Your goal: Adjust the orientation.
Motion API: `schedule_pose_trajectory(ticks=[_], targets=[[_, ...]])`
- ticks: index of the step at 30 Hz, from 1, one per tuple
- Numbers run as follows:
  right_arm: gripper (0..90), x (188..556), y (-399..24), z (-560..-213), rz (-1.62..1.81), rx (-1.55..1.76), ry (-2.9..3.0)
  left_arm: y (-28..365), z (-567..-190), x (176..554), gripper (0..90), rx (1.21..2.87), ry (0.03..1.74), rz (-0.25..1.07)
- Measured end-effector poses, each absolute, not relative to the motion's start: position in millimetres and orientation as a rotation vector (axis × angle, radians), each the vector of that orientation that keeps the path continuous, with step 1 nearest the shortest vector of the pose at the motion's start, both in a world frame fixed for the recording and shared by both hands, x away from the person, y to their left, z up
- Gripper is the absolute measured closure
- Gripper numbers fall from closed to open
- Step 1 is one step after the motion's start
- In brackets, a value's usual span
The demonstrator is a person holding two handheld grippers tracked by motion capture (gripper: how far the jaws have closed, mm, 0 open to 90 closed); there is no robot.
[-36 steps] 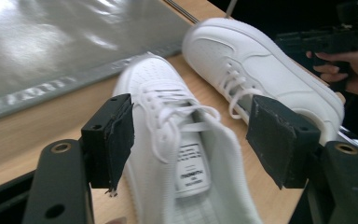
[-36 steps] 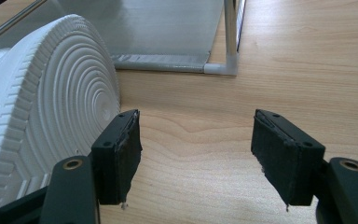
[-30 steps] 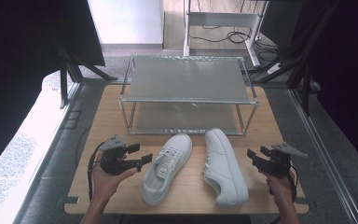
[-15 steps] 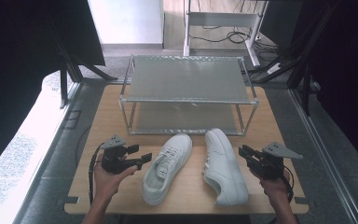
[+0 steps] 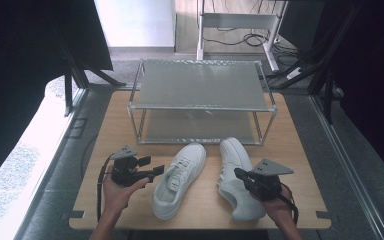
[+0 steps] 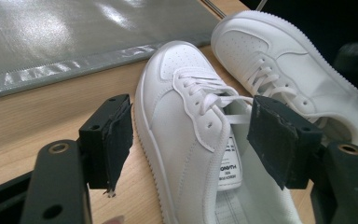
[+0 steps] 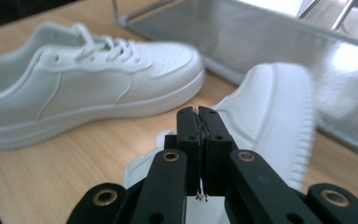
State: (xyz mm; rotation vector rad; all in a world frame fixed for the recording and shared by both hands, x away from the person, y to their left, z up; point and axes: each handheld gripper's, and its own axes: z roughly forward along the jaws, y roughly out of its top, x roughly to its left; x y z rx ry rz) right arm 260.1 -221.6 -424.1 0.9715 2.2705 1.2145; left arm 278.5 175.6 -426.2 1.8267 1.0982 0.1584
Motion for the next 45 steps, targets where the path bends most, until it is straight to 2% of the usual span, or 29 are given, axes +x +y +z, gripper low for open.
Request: schedule_pose_trajectory(ticks=[7, 19, 24, 45], targets=[[88.6, 262, -207, -439, 1.125, 0.962, 2.37, 178, -426, 279, 31.0, 1.811, 1.11, 0.152], [87.7, 262, -206, -441, 1.124, 0.964, 2.379, 176, -429, 280, 31.4, 1.822, 1.11, 0.131], [90.0, 267, -213, -445, 1.16, 1.008, 2.401, 177, -429, 280, 31.5, 1.824, 1.113, 0.122], [90.0, 270, -232, -439, 1.187, 1.059, 2.371, 178, -432, 282, 31.4, 1.839, 1.126, 0.106]])
